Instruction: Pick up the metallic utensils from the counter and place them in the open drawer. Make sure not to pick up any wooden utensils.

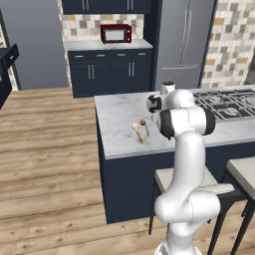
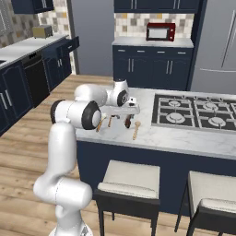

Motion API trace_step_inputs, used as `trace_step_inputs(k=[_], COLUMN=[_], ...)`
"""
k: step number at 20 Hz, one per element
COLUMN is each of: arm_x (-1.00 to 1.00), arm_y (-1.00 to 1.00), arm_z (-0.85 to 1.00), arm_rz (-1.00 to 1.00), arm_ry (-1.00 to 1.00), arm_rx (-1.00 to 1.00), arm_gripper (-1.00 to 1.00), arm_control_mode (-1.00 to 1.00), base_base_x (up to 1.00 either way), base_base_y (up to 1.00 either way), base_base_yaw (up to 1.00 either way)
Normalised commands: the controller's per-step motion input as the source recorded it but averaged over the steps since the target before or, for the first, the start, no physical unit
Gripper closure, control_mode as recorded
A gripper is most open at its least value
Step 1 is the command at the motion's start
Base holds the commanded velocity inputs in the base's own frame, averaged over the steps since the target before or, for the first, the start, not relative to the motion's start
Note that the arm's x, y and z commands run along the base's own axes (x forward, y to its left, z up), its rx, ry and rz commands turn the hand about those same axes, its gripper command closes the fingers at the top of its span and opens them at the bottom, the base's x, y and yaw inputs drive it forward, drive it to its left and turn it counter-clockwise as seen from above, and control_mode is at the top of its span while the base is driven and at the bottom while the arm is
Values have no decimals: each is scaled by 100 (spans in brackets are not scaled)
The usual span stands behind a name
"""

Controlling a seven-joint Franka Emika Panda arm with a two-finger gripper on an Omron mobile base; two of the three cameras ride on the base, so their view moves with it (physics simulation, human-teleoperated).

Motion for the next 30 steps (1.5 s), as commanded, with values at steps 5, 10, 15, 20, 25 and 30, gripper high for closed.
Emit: trace_step_inputs(k=[5, 10, 15, 20, 25, 30], arm_x=[43, 7, -3, 0, 0, 0], arm_y=[-6, 0, 0, 0, 0, 0], arm_z=[-26, -23, -18, -22, -16, -10], arm_rz=[-1, 0, 0, 0, 0, 0], arm_ry=[2, 9, 11, 10, 6, 1], arm_rx=[0, 0, 0, 0, 0, 0], arm_gripper=[-100, -100, -100, -100, -100, -100], arm_control_mode=[-100, -100, -100, -100, -100, -100], base_base_x=[0, 0, 0, 0, 0, 0], base_base_y=[0, 0, 0, 0, 0, 0], base_base_yaw=[0, 0, 0, 0, 0, 0])
